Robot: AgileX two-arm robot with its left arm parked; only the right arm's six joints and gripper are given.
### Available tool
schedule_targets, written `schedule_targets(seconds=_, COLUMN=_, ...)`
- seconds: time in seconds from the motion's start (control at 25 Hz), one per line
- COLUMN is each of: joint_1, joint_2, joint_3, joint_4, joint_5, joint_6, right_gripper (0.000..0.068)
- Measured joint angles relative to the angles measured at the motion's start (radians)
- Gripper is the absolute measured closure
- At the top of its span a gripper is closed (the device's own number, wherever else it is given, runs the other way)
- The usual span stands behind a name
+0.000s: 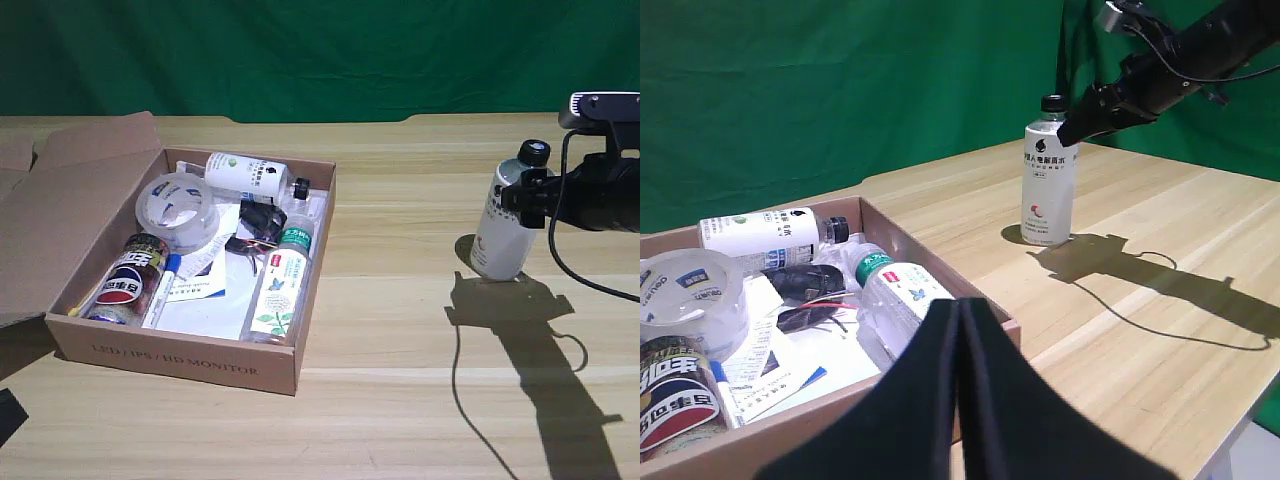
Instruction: Place the white bottle into the box.
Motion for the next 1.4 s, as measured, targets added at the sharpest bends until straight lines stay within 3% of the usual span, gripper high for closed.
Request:
schedule_targets(seconds=0.68, joint_1=0.0, joint_2=0.03, joint_3=-0.072, joint_4=0.0, joint_5=0.028, joint_6=-0.018, right_gripper=0.0066)
schedule_targets(seconds=1.4, joint_1=0.0, joint_2=0.208, joint_3=-0.195, joint_4=0.01, joint_5=0.015, joint_6=-0.026, right_gripper=0.009)
